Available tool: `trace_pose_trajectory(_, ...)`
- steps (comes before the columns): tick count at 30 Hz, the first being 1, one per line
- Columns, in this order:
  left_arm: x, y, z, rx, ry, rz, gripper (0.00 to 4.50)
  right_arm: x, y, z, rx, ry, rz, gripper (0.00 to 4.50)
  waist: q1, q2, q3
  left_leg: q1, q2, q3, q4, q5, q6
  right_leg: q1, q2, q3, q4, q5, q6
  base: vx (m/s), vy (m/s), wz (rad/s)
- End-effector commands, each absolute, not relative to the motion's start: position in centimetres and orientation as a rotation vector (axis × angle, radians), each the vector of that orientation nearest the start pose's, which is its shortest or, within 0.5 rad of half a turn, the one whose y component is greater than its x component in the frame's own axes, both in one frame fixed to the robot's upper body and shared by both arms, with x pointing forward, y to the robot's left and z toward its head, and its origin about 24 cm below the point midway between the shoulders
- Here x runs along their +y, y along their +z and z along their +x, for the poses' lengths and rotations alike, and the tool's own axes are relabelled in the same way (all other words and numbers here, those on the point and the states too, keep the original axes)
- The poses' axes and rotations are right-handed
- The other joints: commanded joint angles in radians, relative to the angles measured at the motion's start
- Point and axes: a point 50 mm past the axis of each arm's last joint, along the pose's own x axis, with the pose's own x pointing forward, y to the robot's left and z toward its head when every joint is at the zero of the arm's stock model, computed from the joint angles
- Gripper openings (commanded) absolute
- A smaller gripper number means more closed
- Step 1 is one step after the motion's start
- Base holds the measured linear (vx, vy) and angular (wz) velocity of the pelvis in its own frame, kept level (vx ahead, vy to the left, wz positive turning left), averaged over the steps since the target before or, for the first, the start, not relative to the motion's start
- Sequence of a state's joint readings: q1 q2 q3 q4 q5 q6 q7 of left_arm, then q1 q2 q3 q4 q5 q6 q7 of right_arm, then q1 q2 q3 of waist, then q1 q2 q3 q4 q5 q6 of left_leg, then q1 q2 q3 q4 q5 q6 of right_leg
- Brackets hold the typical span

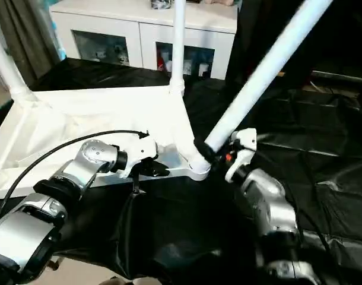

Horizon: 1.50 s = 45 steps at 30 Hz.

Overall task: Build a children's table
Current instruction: Insert table leg to table base

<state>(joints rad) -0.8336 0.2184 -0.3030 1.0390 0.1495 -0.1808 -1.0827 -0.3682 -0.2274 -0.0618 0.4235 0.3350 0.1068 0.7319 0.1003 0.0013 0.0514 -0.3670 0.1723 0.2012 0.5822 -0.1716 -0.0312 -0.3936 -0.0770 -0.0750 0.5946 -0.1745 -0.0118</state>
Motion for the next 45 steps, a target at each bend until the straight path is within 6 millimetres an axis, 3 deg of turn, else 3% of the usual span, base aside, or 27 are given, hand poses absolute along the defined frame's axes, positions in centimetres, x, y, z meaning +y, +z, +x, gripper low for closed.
trace_pose_trajectory(1, 10.3, 6.1, 35.3, 0.363, -1.285, 0.592, 0.0, -16.5, 2.0, 29.9, 0.282, 0.694, 0.119, 1.88, -0.001, 0.008, -0.054, 0.023, 0.068, -0.042, -0.081, -0.381, -0.014, 0.033, -0.096, 0.055, -0.096, -0.38, -0.195, 0.0, 0.0, 0.0)
trace_pose_trajectory(8, 10.4, 5.8, 35.0, 0.37, -1.31, 0.631, 0.0, -15.7, 2.3, 30.6, 0.317, 0.789, 0.009, 1.88, -0.009, -0.001, -0.051, 0.022, 0.068, -0.045, -0.082, -0.394, -0.01, 0.03, -0.097, 0.053, -0.1, -0.446, -0.175, 0.0, 0.0, 0.0)
trace_pose_trajectory(9, 10.4, 5.7, 34.9, 0.372, -1.318, 0.629, 0.0, -15.4, 2.2, 30.6, 0.356, 0.842, -0.012, 1.88, -0.009, -0.007, -0.052, 0.021, 0.068, -0.045, -0.08, -0.385, -0.005, 0.03, -0.099, 0.054, -0.099, -0.457, -0.172, 0.0, 0.0, 0.0)
trace_pose_trajectory(13, 10.4, 5.6, 34.8, 0.373, -1.323, 0.625, 0.0, -15.3, 2.0, 30.5, 0.386, 0.882, -0.023, 1.88, -0.007, -0.006, -0.053, 0.022, 0.071, -0.042, -0.08, -0.366, 0.001, 0.028, -0.098, 0.056, -0.099, -0.427, -0.179, 0.0, 0.0, 0.0)
trace_pose_trajectory(14, 10.5, 5.6, 34.7, 0.375, -1.33, 0.624, 0.0, -15.3, 1.9, 30.4, 0.408, 0.912, -0.025, 1.88, -0.009, -0.011, -0.053, 0.02, 0.071, -0.042, -0.081, -0.365, 0.002, 0.03, -0.096, 0.056, -0.096, -0.408, -0.183, 0.0, 0.0, 0.0)
trace_pose_trajectory(30, 11.5, 6.8, 33.6, 0.363, -1.534, 0.603, 0.0, -15.8, 2.7, 29.5, 0.379, 1.131, 0.021, 1.88, 0.003, -0.004, -0.055, 0.016, 0.077, -0.034, -0.081, -0.313, 0.02, 0.035, -0.094, 0.054, -0.081, -0.297, -0.228, 0.0, 0.0, 0.0)
trace_pose_trajectory(34, 11.7, 7.2, 33.6, 0.36, -1.549, 0.587, 0.0, -15.8, 3.0, 29.4, 0.367, 1.161, 0.027, 1.88, 0.006, -0.006, -0.052, 0.016, 0.077, -0.033, -0.081, -0.311, 0.018, 0.034, -0.096, 0.055, -0.08, -0.31, -0.23, 0.0, 0.0, 0.0)
trace_pose_trajectory(35, 11.7, 7.3, 33.6, 0.356, -1.546, 0.594, 0.0, -15.8, 3.3, 29.4, 0.362, 1.176, 0.028, 1.88, 0.004, -0.011, -0.048, 0.017, 0.076, -0.032, -0.083, -0.318, 0.019, 0.032, -0.093, 0.055, -0.083, -0.329, -0.223, 0.0, 0.0, 0.0)
trace_pose_trajectory(40, 11.4, 7.9, 34.2, 0.296, -1.465, 0.562, 0.0, -15.7, 3.7, 29.7, 0.34, 1.144, 0.005, 1.88, 0.003, -0.016, -0.044, 0.017, 0.077, -0.034, -0.084, -0.315, 0.015, 0.028, -0.095, 0.057, -0.086, -0.349, -0.209, 0.0, 0.0, 0.0)
trace_pose_trajectory(45, 11.0, 8.5, 34.9, 0.271, -1.361, 0.546, 0.0, -15.9, 3.2, 30.7, 0.326, 0.967, -0.024, 1.88, -0.004, -0.021, -0.038, 0.023, 0.075, -0.04, -0.088, -0.372, -0.01, 0.021, -0.1, 0.057, -0.098, -0.456, -0.187, 0.0, 0.0, 0.0)
